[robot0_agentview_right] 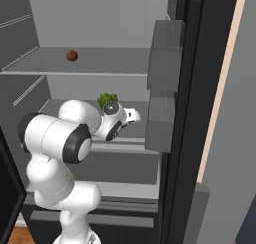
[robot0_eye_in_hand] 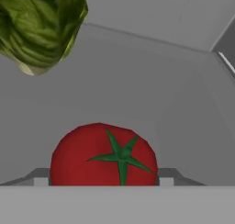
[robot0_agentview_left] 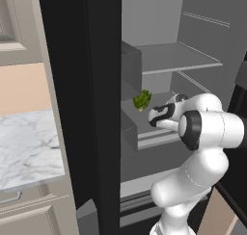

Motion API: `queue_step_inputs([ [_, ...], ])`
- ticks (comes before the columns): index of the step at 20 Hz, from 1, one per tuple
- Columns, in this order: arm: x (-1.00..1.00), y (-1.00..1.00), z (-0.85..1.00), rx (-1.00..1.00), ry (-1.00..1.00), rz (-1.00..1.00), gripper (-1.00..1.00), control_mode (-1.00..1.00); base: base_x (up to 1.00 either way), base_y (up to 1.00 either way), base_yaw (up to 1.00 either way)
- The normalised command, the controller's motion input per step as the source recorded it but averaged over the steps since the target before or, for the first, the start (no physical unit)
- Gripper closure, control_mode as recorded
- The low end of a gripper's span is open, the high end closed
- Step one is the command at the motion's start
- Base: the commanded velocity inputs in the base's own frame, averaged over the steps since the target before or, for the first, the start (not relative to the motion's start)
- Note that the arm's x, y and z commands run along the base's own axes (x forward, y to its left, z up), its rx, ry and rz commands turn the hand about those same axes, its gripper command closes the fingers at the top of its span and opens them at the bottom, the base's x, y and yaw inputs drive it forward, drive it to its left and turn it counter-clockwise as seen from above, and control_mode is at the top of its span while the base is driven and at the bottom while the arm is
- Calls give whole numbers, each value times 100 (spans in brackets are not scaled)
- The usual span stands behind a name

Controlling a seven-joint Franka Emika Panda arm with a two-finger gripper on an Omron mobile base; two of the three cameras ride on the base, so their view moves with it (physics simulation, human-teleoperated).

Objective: Place the tomato in the correct fridge rack based on whether it is a fruit or vegetable. Finally, close the fridge door.

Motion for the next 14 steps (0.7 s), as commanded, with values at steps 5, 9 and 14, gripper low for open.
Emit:
queue_step_inputs([
  [5,0,-2,11,0,0,2,-100,-100,0,0,0],
  [9,0,0,37,0,0,1,-100,-100,0,0,0],
  [14,0,0,32,0,0,1,-100,-100,0,0,0],
])
